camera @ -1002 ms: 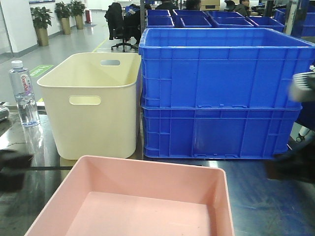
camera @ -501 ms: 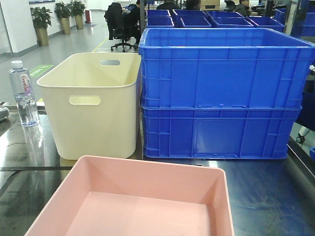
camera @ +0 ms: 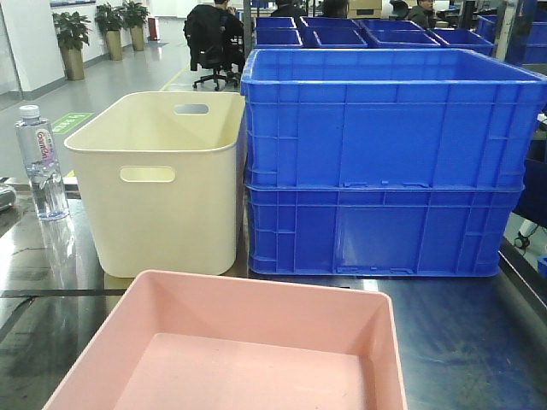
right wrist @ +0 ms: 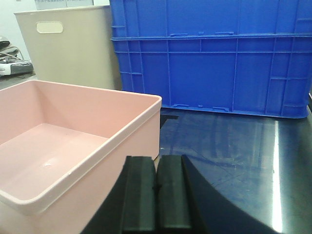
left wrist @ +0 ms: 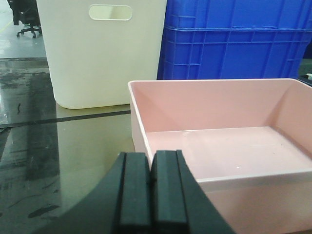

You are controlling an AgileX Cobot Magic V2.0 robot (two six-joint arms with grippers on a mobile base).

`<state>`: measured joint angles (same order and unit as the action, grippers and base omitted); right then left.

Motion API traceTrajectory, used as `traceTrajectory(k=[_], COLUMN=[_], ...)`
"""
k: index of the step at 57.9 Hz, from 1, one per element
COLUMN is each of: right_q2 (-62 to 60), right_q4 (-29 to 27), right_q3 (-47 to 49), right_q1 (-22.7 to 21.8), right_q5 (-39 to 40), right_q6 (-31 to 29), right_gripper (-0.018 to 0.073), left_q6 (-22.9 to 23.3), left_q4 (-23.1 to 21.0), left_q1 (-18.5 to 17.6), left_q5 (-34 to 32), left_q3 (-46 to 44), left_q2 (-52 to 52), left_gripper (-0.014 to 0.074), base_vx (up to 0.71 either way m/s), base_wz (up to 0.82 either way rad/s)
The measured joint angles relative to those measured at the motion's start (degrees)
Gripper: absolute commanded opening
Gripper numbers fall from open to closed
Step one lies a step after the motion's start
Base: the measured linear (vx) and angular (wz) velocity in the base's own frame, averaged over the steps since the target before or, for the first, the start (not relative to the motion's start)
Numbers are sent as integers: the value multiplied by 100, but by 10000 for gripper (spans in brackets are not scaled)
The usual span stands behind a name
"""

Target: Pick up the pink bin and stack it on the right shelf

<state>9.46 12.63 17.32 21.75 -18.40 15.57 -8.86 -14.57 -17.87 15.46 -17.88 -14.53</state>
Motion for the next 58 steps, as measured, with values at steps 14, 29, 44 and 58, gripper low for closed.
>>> traceTrajectory(k=[14,29,44,58], right_q2=[0,0,0,0], right_q4=[-17,-21,-21,-21], right_q3=[0,0,0,0], right_q1=[0,0,0,0], right_q5=[0,0,0,0], right_q6=[0,0,0,0], right_gripper=[-8,-8,-8,-8], left_q6=[-55,143,316,316], left_q4=[255,1293,1313,1308], left_q1=[35,996,1315,1315], left_q5=[-46,-853,-1146,-1146], left_q3=[52,1327,1934,1938], left_q2=[83,1122,1513,1513], left_gripper=[-8,-8,-8,-8], base_vx=[0,0,0,0], base_wz=[0,0,0,0])
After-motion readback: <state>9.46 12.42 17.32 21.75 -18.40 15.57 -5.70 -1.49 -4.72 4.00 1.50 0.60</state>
